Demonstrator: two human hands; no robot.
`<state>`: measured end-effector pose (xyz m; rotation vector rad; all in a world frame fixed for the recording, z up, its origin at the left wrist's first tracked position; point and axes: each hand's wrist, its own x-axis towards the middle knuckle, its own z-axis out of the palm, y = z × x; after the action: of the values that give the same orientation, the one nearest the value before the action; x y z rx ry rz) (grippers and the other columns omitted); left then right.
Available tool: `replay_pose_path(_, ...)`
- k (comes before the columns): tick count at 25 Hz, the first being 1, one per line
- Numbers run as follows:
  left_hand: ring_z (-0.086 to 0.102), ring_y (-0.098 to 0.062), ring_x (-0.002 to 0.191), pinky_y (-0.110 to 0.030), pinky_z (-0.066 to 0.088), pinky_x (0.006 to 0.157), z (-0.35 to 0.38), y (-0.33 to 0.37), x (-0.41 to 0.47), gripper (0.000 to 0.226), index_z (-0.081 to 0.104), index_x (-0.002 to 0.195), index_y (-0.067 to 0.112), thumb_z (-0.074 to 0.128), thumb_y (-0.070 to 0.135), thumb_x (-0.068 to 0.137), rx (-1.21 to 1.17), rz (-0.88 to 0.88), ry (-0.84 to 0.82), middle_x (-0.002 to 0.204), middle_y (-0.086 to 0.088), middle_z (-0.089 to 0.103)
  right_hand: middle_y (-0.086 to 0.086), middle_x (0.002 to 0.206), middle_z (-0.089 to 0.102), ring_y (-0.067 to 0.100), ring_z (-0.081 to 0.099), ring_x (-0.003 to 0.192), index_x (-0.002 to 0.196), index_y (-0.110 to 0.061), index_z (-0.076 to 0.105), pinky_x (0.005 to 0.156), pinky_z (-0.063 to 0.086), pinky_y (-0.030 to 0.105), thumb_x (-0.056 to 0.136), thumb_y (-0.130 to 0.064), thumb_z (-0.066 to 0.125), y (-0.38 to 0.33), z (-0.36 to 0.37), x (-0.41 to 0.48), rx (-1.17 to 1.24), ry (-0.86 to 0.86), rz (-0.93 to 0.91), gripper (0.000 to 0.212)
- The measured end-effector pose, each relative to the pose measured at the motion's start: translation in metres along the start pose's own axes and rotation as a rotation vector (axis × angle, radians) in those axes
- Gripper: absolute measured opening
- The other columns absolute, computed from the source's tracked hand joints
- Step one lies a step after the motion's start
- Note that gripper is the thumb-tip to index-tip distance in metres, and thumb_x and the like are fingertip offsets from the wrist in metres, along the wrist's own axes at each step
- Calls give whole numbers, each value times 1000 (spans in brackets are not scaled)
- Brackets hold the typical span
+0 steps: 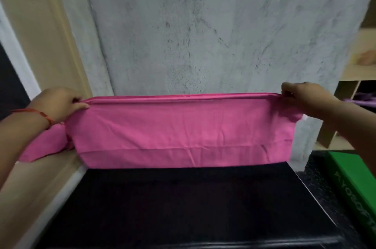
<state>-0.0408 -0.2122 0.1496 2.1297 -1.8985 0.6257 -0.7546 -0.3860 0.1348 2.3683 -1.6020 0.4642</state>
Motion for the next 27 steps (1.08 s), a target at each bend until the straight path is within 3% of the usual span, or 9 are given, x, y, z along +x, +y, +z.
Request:
replay_pose_path(4, 61, -14, 70, -36, 52, 70, -35, -2, -36, 24, 74, 72, 25, 85, 44, 82, 5, 57, -152, 72, 9, 68, -2, 96, 74, 20, 62, 84, 99, -37, 69, 74, 44, 32, 92, -23, 79, -6, -41, -24, -67, -168, -65, 18)
replay_pose_path(6, 61, -8, 70, -31, 49, 68, -40, 2, -60, 23, 71, 68, 30, 90, 41, 77, -30, 52, -216, 71, 14, 67, -9, 101, 77, 12, 64, 88, 104, -35, 79, 78, 43, 27, 90, -21, 81, -7, -51, -39, -130, -260, -115, 20)
replay_pose_path(10, 58, -5, 66, -20, 36, 58, -47, 11, -85, 33, 64, 62, 27, 95, 33, 71, -75, 47, -247, 65, 12, 64, -21, 84, 70, 5, 64, 79, 85, -46, 74, 73, 45, 23, 83, -25, 87, -11, -72, -60, -133, -271, -122, 25)
replay_pose_path(13, 56, -4, 60, -17, 35, 54, -58, 7, -91, 36, 63, 61, 23, 97, 32, 69, -128, 61, -311, 59, 12, 62, -23, 78, 70, -4, 60, 75, 78, -46, 77, 66, 42, 14, 77, -25, 92, -9, -85, -69, -100, -246, -100, 26)
replay_pose_path(18, 52, 2, 55, -16, 40, 57, -64, 7, -94, 28, 70, 66, 25, 83, 37, 88, -110, 159, -457, 59, 12, 62, -20, 69, 71, 3, 65, 72, 61, -45, 71, 68, 49, 25, 69, -22, 95, -4, -81, -82, -110, -256, -49, 34)
replay_pose_path(20, 52, 3, 54, -15, 40, 57, -65, 10, -100, 33, 67, 65, 26, 76, 37, 94, -117, 137, -484, 59, 12, 61, -18, 71, 71, 4, 64, 72, 64, -43, 71, 68, 49, 27, 72, -24, 94, -7, -83, -87, -108, -247, -56, 30)
replay_pose_path(23, 59, 3, 65, -13, 42, 64, -69, 12, -106, 30, 70, 74, 28, 64, 39, 102, -101, 115, -510, 71, 12, 67, -14, 80, 69, 5, 60, 78, 77, -38, 67, 67, 44, 28, 85, -24, 84, -12, -86, -94, -121, -295, -57, 23)
replay_pose_path(27, 58, -7, 83, -17, 38, 74, -71, 20, -107, 23, 72, 99, 22, 53, 32, 107, 26, 115, -392, 96, 3, 70, -12, 93, 67, 9, 60, 85, 90, -43, 61, 73, 42, 31, 98, -19, 66, -10, -81, -102, -127, -337, -46, 26)
